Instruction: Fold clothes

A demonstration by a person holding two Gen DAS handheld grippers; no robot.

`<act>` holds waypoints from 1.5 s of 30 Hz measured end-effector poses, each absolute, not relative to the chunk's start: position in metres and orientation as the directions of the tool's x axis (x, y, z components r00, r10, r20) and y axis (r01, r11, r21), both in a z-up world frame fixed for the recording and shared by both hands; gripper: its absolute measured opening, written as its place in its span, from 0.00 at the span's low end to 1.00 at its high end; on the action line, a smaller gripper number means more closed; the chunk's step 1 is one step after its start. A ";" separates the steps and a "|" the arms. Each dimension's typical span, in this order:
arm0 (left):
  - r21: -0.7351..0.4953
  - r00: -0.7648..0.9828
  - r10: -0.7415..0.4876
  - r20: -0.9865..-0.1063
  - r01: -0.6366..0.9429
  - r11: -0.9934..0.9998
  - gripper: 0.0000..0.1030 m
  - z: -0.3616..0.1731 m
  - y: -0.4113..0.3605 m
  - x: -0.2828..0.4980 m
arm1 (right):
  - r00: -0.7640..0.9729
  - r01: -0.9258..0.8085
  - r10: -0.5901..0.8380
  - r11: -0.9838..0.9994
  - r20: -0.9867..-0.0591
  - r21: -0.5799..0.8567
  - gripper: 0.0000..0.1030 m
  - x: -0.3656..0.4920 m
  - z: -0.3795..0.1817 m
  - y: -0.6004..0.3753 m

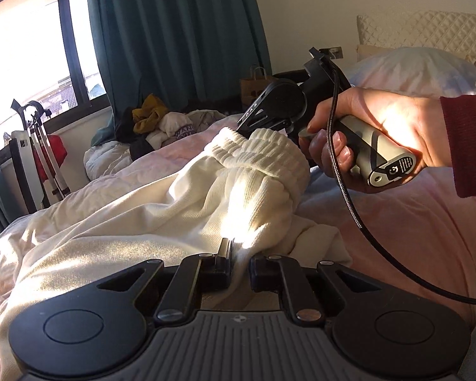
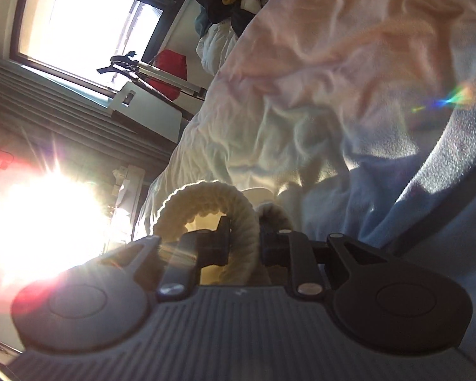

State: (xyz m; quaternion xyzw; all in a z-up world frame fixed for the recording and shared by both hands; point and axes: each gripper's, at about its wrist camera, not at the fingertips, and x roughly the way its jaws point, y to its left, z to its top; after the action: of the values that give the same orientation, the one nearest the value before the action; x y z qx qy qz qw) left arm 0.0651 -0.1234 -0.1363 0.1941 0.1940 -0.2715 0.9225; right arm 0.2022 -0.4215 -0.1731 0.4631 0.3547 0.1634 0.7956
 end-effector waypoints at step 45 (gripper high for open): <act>-0.649 0.738 -0.388 -0.551 -0.088 0.755 0.87 -0.121 0.122 0.119 | 0.676 0.092 0.446 0.739 -0.586 0.668 0.87 0.079 -0.152 -0.350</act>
State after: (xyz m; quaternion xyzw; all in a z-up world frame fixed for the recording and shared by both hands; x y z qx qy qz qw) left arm 0.1189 0.1225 -0.1214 -0.3389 0.3512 -0.0864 0.8686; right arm 0.0788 -0.3500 -0.1522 0.3460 0.3885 0.1044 0.8476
